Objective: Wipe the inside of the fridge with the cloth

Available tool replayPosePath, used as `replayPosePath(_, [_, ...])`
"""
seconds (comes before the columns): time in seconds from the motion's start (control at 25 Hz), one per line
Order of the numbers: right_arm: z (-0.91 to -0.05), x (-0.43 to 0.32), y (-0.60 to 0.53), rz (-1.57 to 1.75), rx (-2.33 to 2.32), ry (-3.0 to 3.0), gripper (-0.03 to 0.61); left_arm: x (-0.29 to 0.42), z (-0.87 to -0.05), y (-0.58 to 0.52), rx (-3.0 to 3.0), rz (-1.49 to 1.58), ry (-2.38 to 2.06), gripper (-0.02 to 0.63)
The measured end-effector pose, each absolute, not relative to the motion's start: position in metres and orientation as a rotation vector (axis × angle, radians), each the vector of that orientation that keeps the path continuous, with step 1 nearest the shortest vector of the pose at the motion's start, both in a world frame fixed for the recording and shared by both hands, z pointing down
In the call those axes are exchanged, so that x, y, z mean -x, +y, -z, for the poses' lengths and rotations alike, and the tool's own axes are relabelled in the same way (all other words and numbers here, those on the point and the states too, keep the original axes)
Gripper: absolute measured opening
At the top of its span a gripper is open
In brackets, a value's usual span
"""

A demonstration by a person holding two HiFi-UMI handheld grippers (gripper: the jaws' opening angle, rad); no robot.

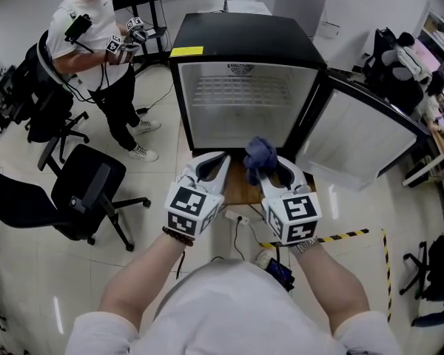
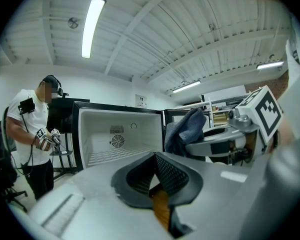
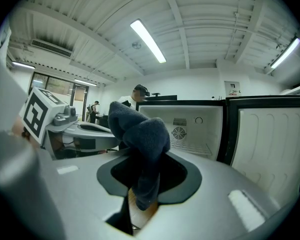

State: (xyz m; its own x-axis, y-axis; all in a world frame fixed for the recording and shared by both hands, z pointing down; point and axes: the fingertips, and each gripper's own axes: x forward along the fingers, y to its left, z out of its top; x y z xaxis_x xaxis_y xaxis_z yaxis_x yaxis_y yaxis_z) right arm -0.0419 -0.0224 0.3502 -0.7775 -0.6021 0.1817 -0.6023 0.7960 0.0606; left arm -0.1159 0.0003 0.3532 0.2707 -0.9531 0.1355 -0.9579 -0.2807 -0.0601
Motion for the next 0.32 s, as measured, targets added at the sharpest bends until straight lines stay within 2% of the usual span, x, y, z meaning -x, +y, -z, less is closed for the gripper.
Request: replayPosePath(0.32, [-0.3488, 0.0389, -0.0238, 0.007, -0.945, -2.794, 0.100, 0.1139, -0.3527, 0.0002, -2.475, -0.232, -1.869, 0.005])
